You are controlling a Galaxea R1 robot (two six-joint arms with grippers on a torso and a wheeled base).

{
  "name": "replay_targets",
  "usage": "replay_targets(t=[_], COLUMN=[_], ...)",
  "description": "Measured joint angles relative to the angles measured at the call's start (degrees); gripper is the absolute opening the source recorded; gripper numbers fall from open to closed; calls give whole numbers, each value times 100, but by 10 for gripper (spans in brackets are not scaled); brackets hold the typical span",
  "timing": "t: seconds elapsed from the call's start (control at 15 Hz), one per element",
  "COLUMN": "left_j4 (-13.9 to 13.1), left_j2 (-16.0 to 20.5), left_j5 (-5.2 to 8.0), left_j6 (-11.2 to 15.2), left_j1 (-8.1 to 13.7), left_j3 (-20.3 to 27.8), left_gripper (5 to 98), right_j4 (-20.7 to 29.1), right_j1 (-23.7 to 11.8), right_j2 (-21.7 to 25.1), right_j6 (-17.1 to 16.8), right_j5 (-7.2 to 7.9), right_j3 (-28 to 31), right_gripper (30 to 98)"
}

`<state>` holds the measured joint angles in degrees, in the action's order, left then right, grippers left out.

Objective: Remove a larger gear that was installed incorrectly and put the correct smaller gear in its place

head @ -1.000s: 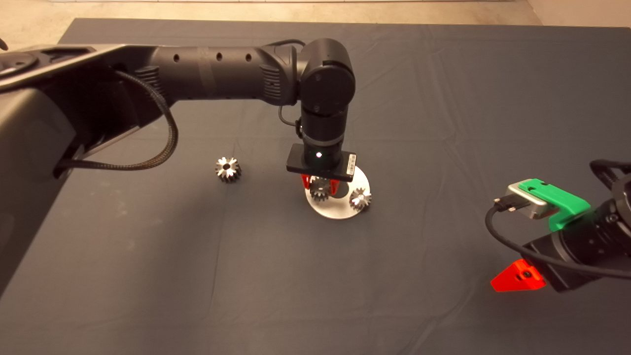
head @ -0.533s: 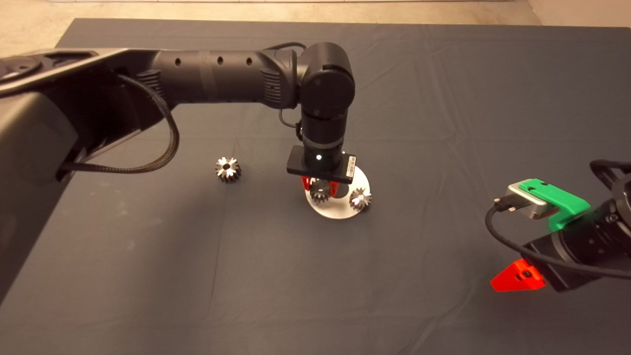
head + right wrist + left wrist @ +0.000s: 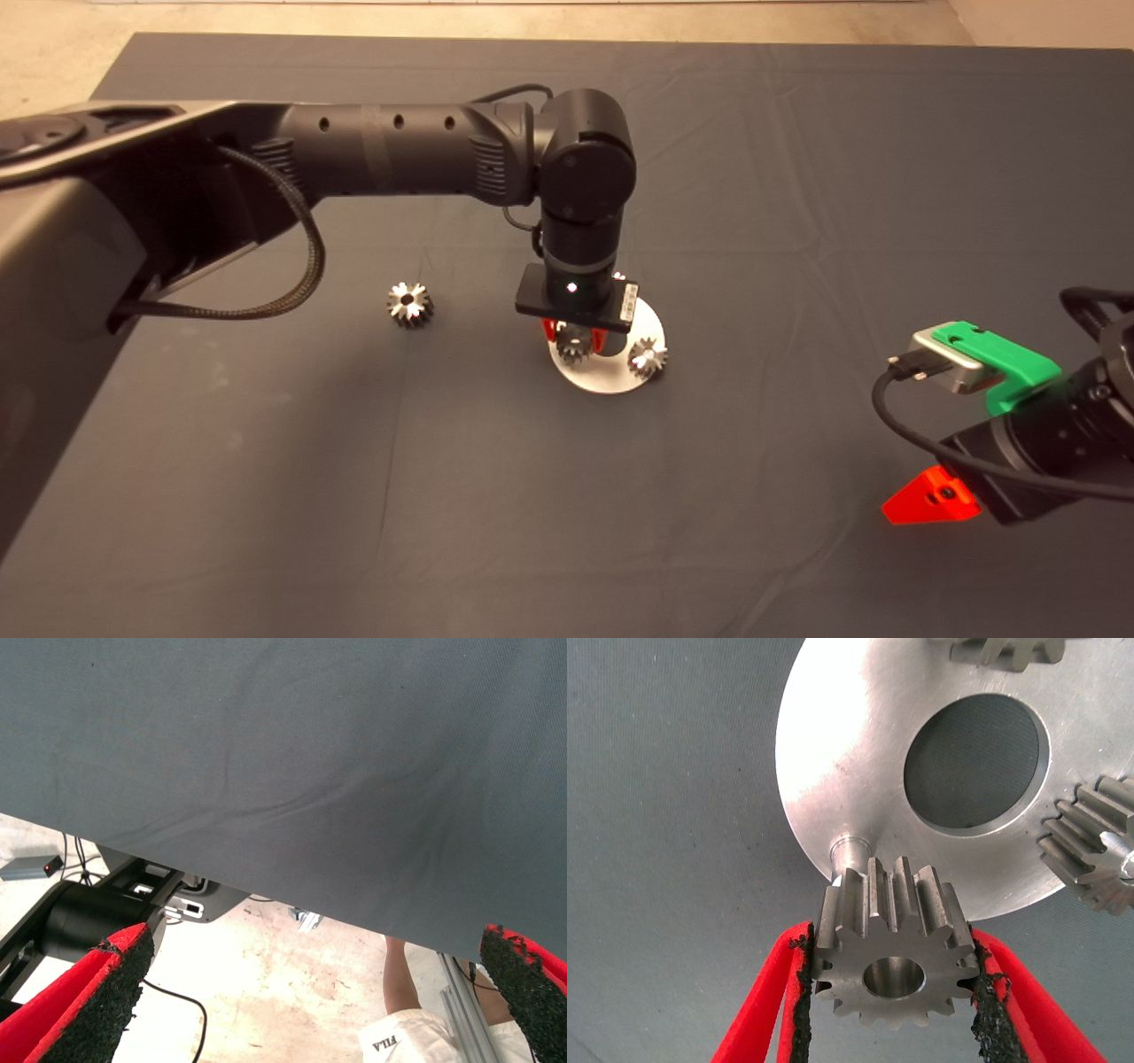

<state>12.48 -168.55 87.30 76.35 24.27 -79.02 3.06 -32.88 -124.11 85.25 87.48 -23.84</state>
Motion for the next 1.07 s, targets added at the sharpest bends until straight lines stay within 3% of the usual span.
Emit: replay_targets(t=[1.07], left_j4=[127], left_j2=[236], left_j5=[2], left_j6=[-83], left_j1=[-29], left_j3=[-4], left_gripper=[378], right_j4=[0], right_j1=[0], right_j2=[38], right_j6=[-2], right_j5=[2], right_j3=[0], right_gripper=[977])
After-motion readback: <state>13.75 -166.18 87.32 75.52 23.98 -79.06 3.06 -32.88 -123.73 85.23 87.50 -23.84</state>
